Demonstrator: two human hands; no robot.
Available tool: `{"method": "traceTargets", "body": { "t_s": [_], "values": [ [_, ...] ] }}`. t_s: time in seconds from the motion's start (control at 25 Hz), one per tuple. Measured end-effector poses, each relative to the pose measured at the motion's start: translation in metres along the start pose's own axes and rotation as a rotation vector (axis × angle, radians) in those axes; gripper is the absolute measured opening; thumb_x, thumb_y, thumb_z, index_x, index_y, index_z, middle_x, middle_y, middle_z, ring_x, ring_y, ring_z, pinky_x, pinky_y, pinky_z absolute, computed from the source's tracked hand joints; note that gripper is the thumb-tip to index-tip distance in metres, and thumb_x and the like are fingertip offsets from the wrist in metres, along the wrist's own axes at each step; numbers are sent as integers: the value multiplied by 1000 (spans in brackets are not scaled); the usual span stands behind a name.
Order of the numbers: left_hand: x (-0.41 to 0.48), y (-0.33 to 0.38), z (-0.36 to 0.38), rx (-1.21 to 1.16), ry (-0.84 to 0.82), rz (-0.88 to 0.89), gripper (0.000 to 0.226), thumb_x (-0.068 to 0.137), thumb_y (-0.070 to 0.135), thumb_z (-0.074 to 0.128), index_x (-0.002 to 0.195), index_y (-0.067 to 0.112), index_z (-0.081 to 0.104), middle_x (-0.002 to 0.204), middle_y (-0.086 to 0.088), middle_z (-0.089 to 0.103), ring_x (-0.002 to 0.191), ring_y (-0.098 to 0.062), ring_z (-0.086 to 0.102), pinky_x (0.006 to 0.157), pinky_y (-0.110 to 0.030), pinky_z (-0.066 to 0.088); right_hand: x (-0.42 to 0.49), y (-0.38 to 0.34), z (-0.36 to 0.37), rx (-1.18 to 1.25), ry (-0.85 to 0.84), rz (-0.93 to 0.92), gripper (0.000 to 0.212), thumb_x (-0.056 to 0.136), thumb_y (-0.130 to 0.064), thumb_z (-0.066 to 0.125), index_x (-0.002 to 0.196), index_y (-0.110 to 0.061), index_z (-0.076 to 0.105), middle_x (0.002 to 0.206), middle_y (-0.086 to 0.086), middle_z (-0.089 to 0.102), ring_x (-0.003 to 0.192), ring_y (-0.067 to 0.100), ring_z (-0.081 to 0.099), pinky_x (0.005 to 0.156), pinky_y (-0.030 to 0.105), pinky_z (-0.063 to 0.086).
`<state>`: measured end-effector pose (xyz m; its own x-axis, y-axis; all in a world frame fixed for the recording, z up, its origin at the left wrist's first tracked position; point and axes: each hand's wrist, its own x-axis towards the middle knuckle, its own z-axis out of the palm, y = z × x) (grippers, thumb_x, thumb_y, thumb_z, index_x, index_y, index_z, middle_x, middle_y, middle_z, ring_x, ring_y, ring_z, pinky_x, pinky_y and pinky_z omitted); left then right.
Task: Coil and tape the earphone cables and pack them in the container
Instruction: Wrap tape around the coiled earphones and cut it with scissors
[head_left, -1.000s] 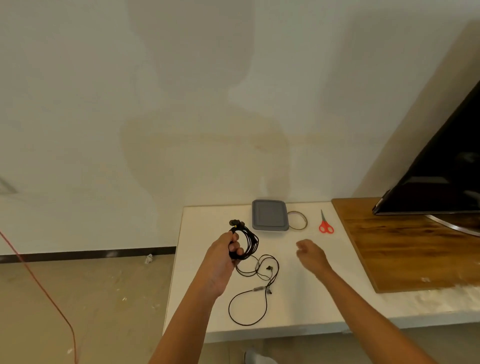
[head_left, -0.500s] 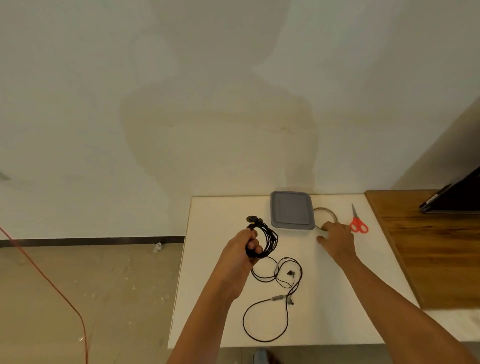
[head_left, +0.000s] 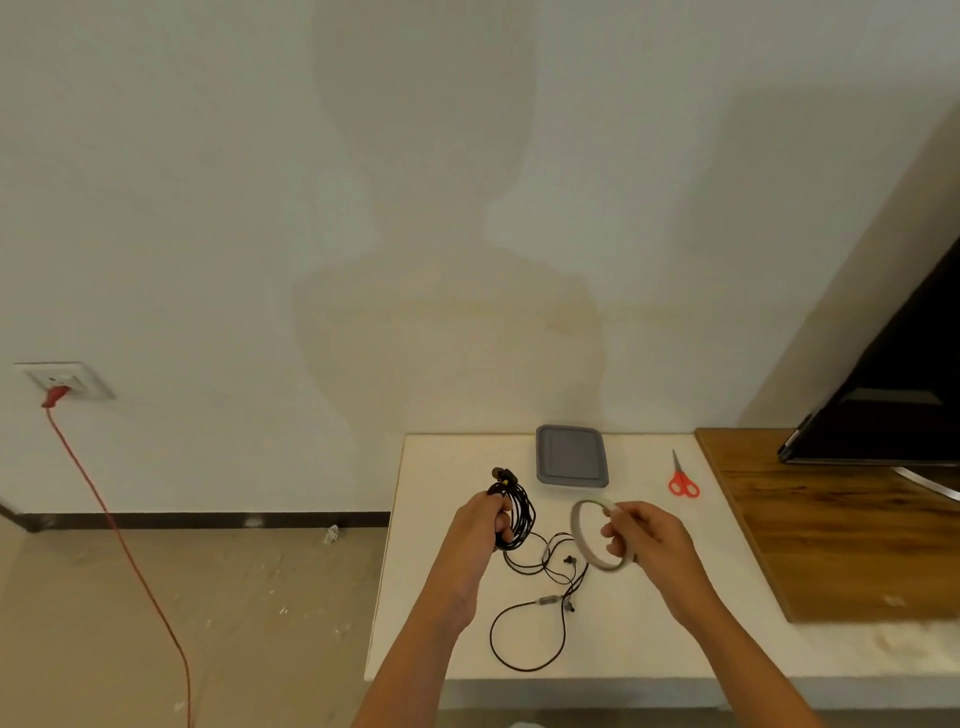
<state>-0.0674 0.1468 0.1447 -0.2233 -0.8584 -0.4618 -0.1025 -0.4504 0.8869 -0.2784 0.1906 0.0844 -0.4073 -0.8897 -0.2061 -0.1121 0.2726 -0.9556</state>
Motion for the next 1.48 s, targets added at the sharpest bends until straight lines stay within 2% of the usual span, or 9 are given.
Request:
{"method": "traceTargets", "body": {
  "t_s": [0.08,0.24,0.44,0.64,0.84,0.92,1.08,1.28,1.48],
  "values": [
    [-27,12,-1,41,20,59,21,95,21,38,83,17,54,69,5,45,71,-13,45,94,-33,42,-39,-34,4,-10,-98,-95,17,96,-15,51,101,-10,66,80,11,70,62,13,59,73,34,54],
    [-88,33,5,134,24,224,21,98,24,41,89,14,58,74,3,47,68,-9,41,64,-20,33,-110,-85,8,-108,-255,-212,22,99,-16,43,110,-31,54,85,-2,74,74,15,64,75,22,55],
    [-135,30,9,280,11,388,9,95,24,50,96,21,59,73,5,50,65,-6,44,58,-11,36,-164,-115,6,-242,-271,-332,25,98,-11,42,104,-32,55,83,-4,71,69,3,59,65,17,51],
    [-168,27,-6,346,16,542,17,87,29,66,99,20,59,58,18,49,58,3,46,56,-7,39,-194,-133,13,-292,-288,-416,25,99,-13,40,107,-36,47,85,2,70,82,29,60,68,34,51],
    [-174,32,-19,325,133,669,18,78,31,76,84,28,60,59,20,52,59,4,49,59,-9,39,-206,-150,24,-287,-322,-466,19,99,-10,38,108,-27,42,81,-24,68,85,-6,64,69,10,48],
    [-174,34,-19,312,175,710,15,80,29,75,79,27,60,54,18,49,55,1,46,56,-10,37,-206,-152,29,-319,-304,-485,19,99,-11,38,108,-28,41,85,-27,68,89,-9,63,71,13,50],
    [-179,33,-11,305,228,712,22,86,21,67,68,25,54,48,20,48,50,0,43,51,-11,36,-202,-148,34,-329,-260,-489,24,97,-6,40,109,-27,41,92,-5,71,91,15,66,76,33,54],
    [-172,25,-6,327,328,643,35,88,21,64,60,25,44,49,10,39,47,-1,43,48,-12,36,-195,-139,39,-340,-232,-453,18,97,-6,42,107,-21,43,85,-12,68,84,22,67,74,35,55],
    [-158,9,-2,425,381,552,25,92,31,58,70,22,49,58,9,50,49,-9,43,48,-15,34,-184,-125,49,-449,-179,-393,16,96,-9,45,106,-21,43,84,-11,65,81,24,67,73,32,56]
  ]
}}
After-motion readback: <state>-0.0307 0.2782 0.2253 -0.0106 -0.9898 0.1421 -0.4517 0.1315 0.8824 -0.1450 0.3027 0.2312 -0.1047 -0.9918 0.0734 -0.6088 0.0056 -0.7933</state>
